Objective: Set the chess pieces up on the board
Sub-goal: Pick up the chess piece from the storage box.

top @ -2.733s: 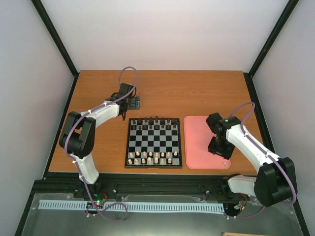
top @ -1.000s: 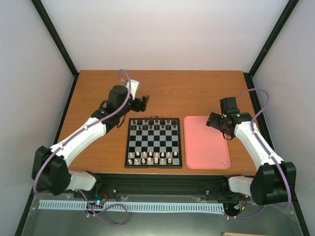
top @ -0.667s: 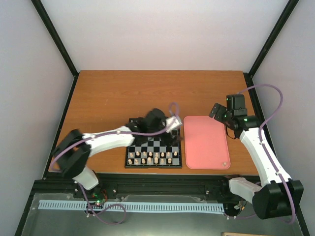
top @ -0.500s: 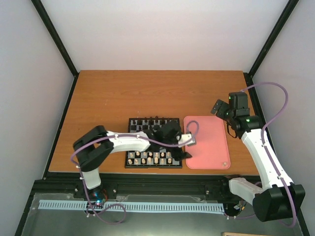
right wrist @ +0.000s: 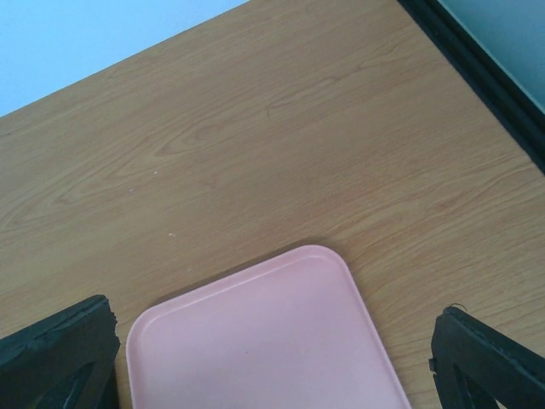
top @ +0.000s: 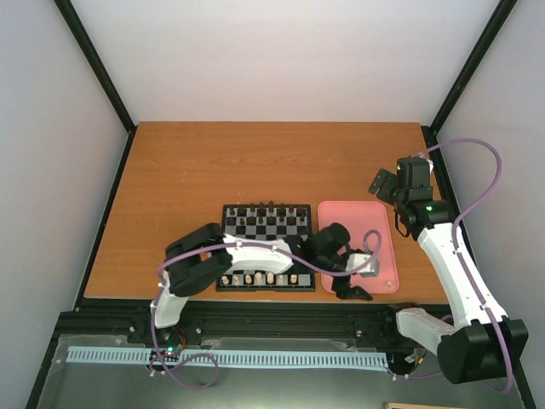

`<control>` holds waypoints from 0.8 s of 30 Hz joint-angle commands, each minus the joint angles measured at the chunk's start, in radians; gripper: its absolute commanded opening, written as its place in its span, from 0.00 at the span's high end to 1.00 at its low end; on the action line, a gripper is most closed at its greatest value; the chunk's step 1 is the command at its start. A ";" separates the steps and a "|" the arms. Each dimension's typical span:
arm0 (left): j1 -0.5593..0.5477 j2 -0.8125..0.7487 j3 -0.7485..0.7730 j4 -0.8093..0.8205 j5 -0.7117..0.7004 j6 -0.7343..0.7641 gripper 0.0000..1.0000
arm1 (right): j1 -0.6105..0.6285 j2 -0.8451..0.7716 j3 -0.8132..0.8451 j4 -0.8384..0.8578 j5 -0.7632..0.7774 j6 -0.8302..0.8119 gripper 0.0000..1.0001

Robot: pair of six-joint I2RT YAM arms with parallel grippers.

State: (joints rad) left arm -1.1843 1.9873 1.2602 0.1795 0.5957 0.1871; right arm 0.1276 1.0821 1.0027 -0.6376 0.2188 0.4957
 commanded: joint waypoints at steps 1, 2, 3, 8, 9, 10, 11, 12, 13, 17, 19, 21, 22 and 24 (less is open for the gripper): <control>-0.069 0.099 0.112 0.024 0.088 0.020 0.21 | -0.005 -0.051 0.025 0.019 0.075 -0.038 0.00; -0.074 0.124 0.142 0.020 0.100 0.019 0.22 | -0.005 -0.064 0.023 0.018 0.083 -0.045 0.00; -0.078 0.146 0.168 0.014 0.108 0.022 0.22 | -0.005 -0.079 0.019 0.018 0.093 -0.053 0.00; -0.078 0.255 0.269 0.007 0.106 0.023 0.26 | -0.005 -0.150 -0.002 -0.004 0.155 -0.073 0.00; -0.078 0.277 0.289 0.002 0.100 0.023 0.27 | -0.005 -0.162 -0.011 -0.003 0.164 -0.076 0.00; -0.079 0.296 0.307 -0.003 0.090 0.026 0.28 | -0.005 -0.173 -0.017 0.000 0.172 -0.078 0.00; -0.078 0.312 0.323 -0.014 0.074 0.036 0.29 | -0.005 -0.181 -0.023 0.002 0.177 -0.080 0.00; -0.077 0.324 0.337 -0.034 0.064 0.048 0.30 | -0.005 -0.186 -0.027 0.003 0.178 -0.082 0.00; -0.075 0.329 0.346 -0.049 0.063 0.056 0.30 | -0.005 -0.188 -0.029 0.006 0.176 -0.084 0.00; -0.030 0.300 0.298 -0.023 0.087 0.049 0.31 | -0.005 -0.175 -0.024 0.011 0.169 -0.085 0.00; -0.008 0.306 0.308 -0.029 0.086 0.047 0.31 | -0.005 -0.166 -0.026 0.020 0.162 -0.083 0.00; 0.001 0.318 0.327 -0.050 0.072 0.058 0.31 | -0.005 -0.155 -0.029 0.030 0.157 -0.084 0.00; 0.001 0.324 0.335 -0.052 0.064 0.062 0.32 | -0.005 -0.147 -0.029 0.031 0.155 -0.084 0.00; -0.002 0.339 0.351 -0.050 0.050 0.053 0.34 | -0.005 -0.131 -0.026 0.030 0.146 -0.083 0.00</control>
State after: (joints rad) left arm -1.2018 2.3108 1.5574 0.1287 0.6533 0.2104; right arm 0.1272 0.9279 0.9890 -0.6323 0.3595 0.4225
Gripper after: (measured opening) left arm 0.681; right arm 1.000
